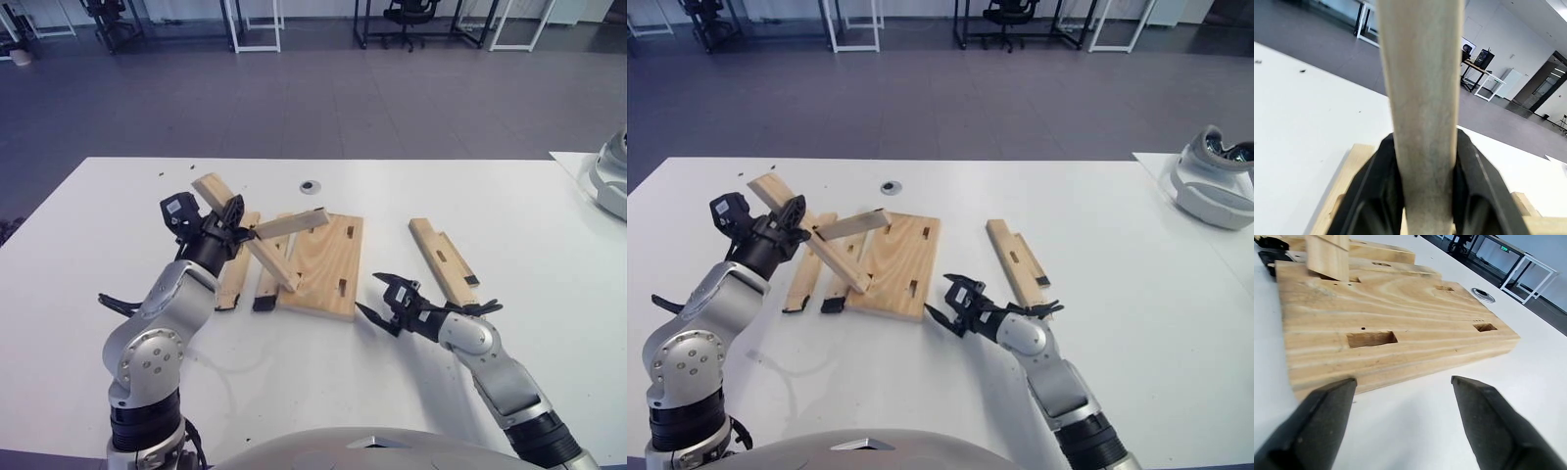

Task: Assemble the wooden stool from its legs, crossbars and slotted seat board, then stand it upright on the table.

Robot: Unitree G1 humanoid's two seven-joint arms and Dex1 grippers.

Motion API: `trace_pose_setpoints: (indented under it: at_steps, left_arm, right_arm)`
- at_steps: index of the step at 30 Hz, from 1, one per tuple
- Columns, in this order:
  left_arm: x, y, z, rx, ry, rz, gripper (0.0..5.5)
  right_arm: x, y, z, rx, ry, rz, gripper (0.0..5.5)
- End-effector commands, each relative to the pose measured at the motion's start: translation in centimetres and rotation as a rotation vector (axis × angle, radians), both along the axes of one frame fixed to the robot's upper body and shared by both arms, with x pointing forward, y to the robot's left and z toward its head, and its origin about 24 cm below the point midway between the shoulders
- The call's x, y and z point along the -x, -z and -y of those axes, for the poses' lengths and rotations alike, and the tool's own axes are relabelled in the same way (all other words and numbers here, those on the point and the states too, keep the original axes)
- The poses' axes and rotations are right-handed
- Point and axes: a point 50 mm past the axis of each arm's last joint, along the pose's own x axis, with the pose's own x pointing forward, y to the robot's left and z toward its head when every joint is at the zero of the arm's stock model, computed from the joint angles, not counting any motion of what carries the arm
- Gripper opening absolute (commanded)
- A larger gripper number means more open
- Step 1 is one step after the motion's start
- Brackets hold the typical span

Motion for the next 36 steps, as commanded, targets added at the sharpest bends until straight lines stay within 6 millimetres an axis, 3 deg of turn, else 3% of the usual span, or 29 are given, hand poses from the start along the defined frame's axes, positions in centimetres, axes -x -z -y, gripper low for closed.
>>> trace_pose_setpoints:
  at_steps: [1,5,11,18,25,36]
  left_arm:
    - [0.1,1.6,1.8,-0.108,0.117,-0.008,1.01]
    - [0.9,1.1,2.7,-0.172,0.213,0.108,1.01]
    - [1.8,2.3,2.6,-0.209,0.223,0.097,1.01]
    - [2.3,1.9,3.9,-0.268,0.295,0.201,1.01]
    - [2.5,1.1,2.9,-0.283,0.219,0.227,1.01]
    - [2.1,-0.5,1.0,-0.001,0.086,0.220,1.01]
  right_arm:
    - [-0.5,-0.9,-0.8,-0.048,-0.062,0.017,3.63]
    - [-0.8,-1.1,-0.2,-0.051,-0.045,0.019,3.63]
    - [-0.7,-1.0,0.0,-0.056,-0.037,0.012,3.63]
    - [-0.7,-0.5,0.7,-0.027,-0.019,-0.009,3.63]
    - [-0.8,-0.3,1.2,-0.015,0.000,-0.013,3.63]
    - [-0.8,0.0,1.5,-0.017,0.020,-0.014,3.63]
